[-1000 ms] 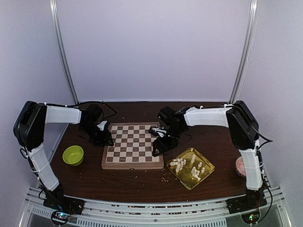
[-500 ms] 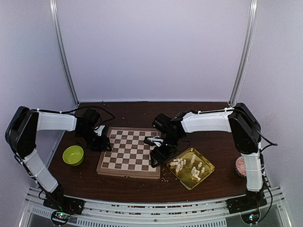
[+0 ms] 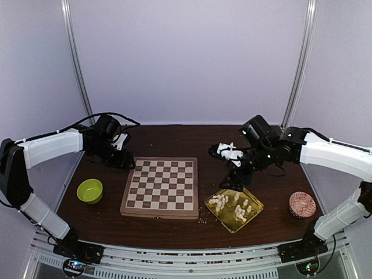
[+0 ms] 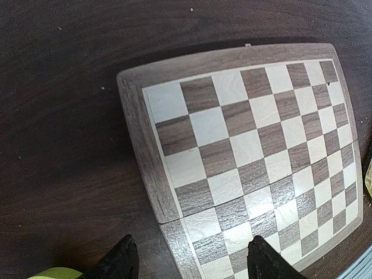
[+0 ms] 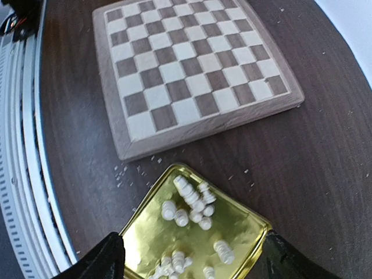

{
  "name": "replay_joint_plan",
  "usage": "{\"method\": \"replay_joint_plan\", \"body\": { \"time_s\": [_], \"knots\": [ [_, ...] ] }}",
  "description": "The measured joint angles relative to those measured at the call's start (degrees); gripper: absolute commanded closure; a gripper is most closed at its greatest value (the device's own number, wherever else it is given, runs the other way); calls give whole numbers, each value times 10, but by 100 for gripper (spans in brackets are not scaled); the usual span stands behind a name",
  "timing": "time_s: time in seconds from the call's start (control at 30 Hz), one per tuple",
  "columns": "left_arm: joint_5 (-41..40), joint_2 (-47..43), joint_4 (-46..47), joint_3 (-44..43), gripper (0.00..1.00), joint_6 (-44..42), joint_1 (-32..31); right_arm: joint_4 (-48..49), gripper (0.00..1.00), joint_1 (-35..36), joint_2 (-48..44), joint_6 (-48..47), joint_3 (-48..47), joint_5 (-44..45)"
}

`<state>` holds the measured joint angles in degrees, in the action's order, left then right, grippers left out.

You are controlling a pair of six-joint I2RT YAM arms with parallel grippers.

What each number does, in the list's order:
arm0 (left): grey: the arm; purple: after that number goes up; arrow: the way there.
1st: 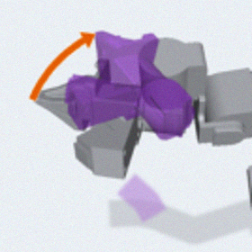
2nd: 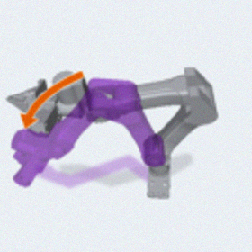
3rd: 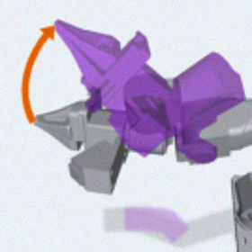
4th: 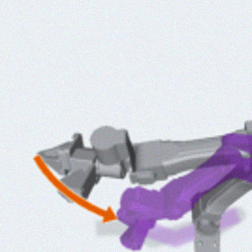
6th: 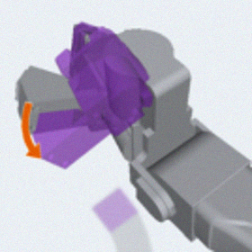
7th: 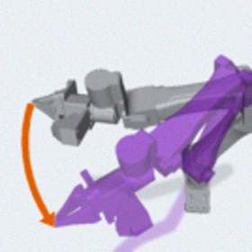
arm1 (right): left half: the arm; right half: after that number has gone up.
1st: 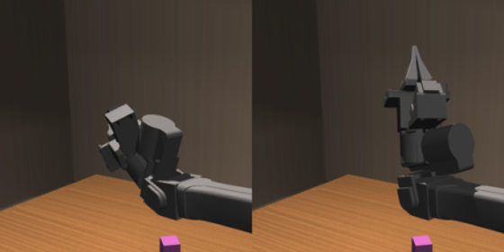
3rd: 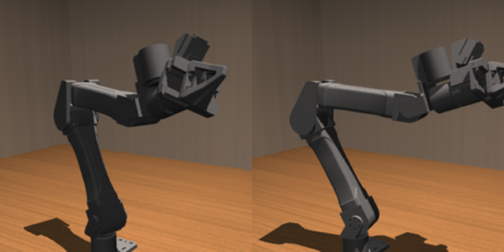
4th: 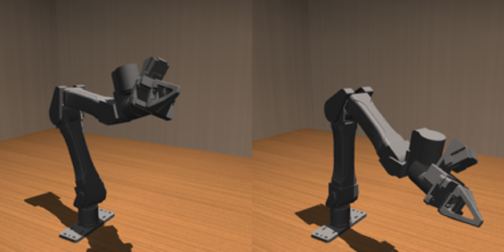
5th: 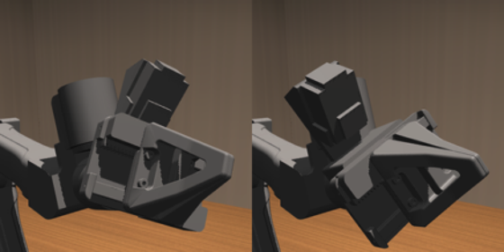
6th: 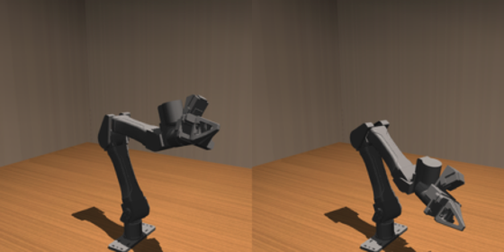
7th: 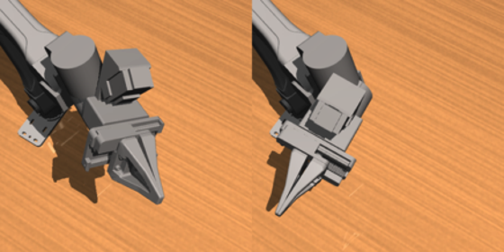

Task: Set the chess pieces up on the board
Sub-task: Move the storage box to the center of the board.

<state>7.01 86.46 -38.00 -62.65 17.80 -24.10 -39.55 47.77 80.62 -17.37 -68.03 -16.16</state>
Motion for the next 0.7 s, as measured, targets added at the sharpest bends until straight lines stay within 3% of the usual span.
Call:
{"method": "replay_joint_plan", "body": {
  "time_s": [0.13, 0.27, 0.7],
  "knots": [
    [-25, -14, 8, 1, 33, -11, 0, -1, 36, 50, -80, -88, 124, 18],
    [-39, -14, 7, 1, 32, -18, 0, -9, 49, 115, -90, -147, 220, 50],
    [-55, -26, 9, 16, 32, -21, 0, 53, 51, 141, -13, -147, 256, 79]
  ]
}}
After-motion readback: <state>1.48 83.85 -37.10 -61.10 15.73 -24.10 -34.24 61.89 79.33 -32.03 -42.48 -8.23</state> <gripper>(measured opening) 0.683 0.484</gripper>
